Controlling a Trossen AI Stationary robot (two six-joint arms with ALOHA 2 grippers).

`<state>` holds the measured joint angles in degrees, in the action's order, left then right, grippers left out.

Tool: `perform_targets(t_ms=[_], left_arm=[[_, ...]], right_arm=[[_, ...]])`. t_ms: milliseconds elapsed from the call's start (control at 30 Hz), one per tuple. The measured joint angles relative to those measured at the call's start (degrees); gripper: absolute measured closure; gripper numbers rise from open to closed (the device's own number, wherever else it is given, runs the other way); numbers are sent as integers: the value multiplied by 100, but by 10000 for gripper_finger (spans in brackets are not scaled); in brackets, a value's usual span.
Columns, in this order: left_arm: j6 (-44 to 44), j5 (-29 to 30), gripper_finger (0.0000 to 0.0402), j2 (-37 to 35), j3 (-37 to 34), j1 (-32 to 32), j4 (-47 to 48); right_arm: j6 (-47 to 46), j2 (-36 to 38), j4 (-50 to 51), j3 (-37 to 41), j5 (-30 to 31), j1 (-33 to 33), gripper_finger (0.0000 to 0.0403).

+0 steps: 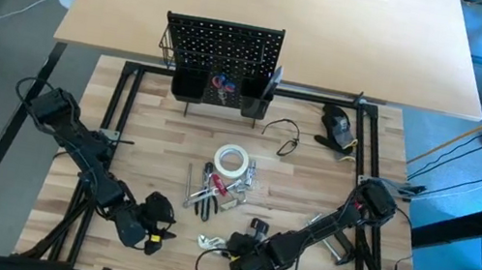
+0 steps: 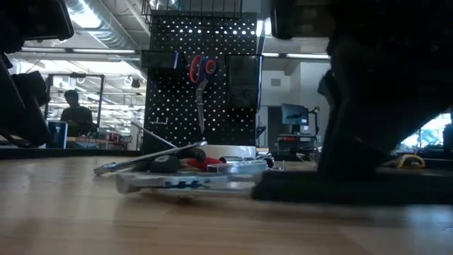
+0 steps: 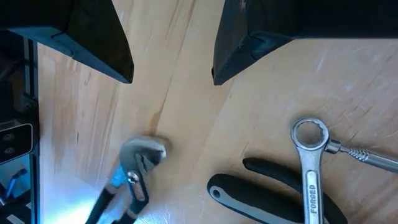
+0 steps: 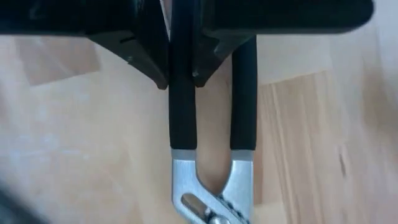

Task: Hang tools onto peg board
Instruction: Put the black slip-joint pliers into the right black bin on the peg board

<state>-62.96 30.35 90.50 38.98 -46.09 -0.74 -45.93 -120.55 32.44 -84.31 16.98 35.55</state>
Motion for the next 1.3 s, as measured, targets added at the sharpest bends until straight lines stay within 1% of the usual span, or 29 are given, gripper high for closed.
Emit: perform_targets(t_ms=[200,300,533,733,867,967,1133,1233,1300], left_arm=[[93,8,192,0,72,18,17],[401,38,192,0,199,50,9],[1697,133,192,0,726,252,16],[3339,252,192,0,1224,526,29],[4272,559,192,0,1482,724,43],[4865,762,192,0,1619,848,51],[5440,958,192,0,1741,1045,40],[5495,978,192,0,1744,1156,12],[5584,991,192,27,1744,1230,4]], right_arm=[[143,274,415,-15,311,2,357],[146,346,572,-15,360,2,354],[168,411,747,-22,406,2,354],[170,455,957,-28,445,2,352],[168,671,1159,-32,457,4,352],[178,882,1336,-32,662,4,351],[290,1302,1789,-39,1004,-53,351],[362,1479,2073,-42,1096,-185,351],[535,1565,2092,-42,1106,-299,351]])
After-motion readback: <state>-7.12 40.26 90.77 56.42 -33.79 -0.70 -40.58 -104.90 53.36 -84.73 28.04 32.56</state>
